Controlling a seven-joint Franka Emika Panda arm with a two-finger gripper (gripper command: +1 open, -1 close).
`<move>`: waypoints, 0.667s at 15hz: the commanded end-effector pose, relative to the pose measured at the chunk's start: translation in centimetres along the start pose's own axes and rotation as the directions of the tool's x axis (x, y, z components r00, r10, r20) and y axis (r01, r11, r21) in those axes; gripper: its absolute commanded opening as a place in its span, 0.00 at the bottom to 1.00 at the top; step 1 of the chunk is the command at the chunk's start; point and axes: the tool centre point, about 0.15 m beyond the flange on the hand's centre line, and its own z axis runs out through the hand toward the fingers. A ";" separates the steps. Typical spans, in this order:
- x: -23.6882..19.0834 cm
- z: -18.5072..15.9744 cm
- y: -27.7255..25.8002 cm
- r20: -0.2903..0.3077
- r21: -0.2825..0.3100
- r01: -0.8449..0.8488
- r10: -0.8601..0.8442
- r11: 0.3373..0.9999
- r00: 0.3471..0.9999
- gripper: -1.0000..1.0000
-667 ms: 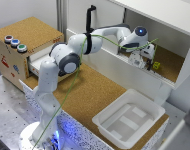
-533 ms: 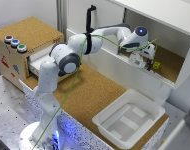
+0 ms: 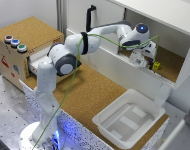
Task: Move to the white box and store the pink object
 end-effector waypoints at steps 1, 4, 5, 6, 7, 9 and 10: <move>-0.5 0.1 0.5 0.012 -0.003 -0.012 0.012 1.000 1.000 0.00; -3.4 0.6 3.6 0.078 -0.029 -0.075 0.077 0.997 0.994 0.00; -4.2 0.7 4.4 0.098 -0.037 -0.090 0.093 0.995 0.991 0.00; -4.9 0.8 5.1 0.107 -0.048 -0.106 0.111 0.993 0.988 0.00; -5.8 0.9 6.1 0.124 -0.056 -0.126 0.132 0.990 0.983 0.00; -7.8 1.5 7.7 0.163 -0.074 -0.156 0.166 0.985 0.972 0.00; -9.2 1.8 8.5 0.188 -0.042 -0.180 0.184 0.983 0.965 0.00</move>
